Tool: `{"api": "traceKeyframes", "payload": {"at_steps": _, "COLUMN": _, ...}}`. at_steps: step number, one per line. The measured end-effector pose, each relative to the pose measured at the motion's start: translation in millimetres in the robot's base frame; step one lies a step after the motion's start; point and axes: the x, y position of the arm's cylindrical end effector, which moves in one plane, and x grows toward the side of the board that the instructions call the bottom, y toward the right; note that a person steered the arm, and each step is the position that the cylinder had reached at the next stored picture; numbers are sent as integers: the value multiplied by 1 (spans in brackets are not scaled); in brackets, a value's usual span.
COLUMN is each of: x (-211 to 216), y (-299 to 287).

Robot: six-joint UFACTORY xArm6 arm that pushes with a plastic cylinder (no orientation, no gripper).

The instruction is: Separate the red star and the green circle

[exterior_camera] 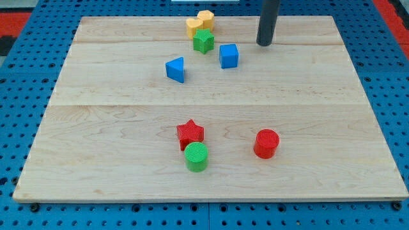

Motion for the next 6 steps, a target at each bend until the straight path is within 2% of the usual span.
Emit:
{"api": "traceKeyframes", "payload": {"at_steps": 1, "x": -8, "y": -27}}
{"api": "traceKeyframes", "payload": {"at_steps": 2, "x": 4, "y": -46}}
{"api": "traceKeyframes", "payload": {"at_steps": 3, "x": 49, "y": -68}}
{"api": "traceKeyframes", "payload": {"at_steps": 4, "x": 74, "y": -79}}
{"api": "traceKeyframes", "payload": {"at_steps": 5, "x": 109, "y": -130}}
{"api": "traceKeyframes", "payload": {"at_steps": 6, "x": 124, "y": -157}}
